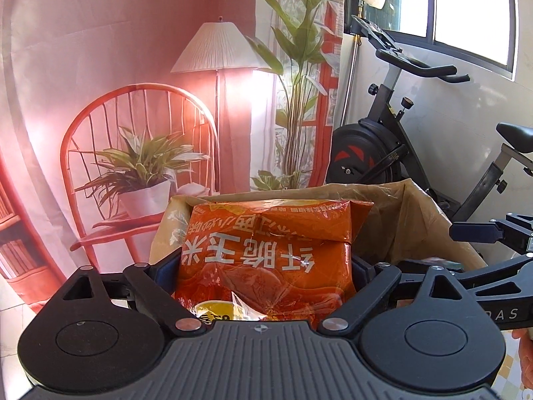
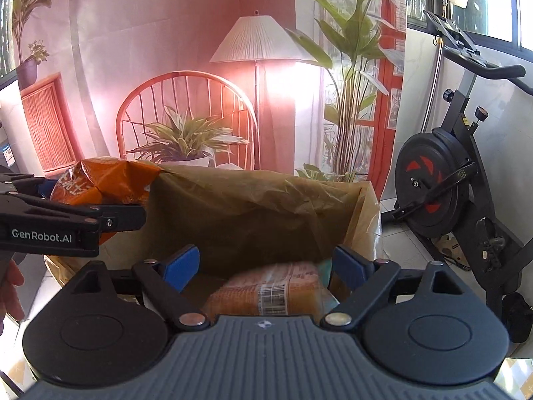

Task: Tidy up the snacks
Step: 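Withdraw both open tools from the box back to the snack pile, then grasp the green-red corn bag with the left tool while the right tool grasps the green candy bag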

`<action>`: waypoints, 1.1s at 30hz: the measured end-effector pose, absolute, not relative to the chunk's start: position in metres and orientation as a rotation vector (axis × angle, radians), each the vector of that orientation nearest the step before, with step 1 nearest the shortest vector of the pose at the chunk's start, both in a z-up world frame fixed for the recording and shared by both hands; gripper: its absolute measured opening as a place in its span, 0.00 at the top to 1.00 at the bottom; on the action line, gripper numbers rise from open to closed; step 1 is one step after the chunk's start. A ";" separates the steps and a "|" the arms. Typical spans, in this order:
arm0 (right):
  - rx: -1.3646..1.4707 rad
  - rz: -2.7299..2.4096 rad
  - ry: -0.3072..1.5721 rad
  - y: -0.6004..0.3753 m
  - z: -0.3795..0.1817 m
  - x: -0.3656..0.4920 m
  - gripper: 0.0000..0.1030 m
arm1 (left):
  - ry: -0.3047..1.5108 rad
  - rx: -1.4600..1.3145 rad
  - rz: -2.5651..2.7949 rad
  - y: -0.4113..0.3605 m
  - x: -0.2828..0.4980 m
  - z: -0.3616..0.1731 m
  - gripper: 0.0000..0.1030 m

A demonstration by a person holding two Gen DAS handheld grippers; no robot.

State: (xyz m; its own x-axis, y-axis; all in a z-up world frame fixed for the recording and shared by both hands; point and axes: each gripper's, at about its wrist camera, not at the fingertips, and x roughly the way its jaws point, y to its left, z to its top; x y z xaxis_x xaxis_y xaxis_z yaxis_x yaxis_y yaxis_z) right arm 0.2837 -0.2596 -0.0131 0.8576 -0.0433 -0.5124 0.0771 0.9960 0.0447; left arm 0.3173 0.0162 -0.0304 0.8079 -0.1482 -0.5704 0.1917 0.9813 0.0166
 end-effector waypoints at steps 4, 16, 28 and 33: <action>0.063 -0.068 0.519 -0.255 -0.009 0.271 0.10 | 0.597 0.091 -0.186 0.017 0.308 -0.029 0.07; 0.109 -0.086 0.482 -0.248 -0.006 0.200 0.10 | 0.583 0.099 -0.215 0.019 0.273 -0.019 0.02; 0.172 -0.135 0.506 -0.264 -0.068 0.103 0.10 | 0.603 0.089 -0.167 0.097 0.179 -0.060 0.03; 0.192 -0.177 0.580 -0.268 -0.111 0.084 0.10 | 0.661 0.049 -0.125 0.119 0.167 -0.093 0.05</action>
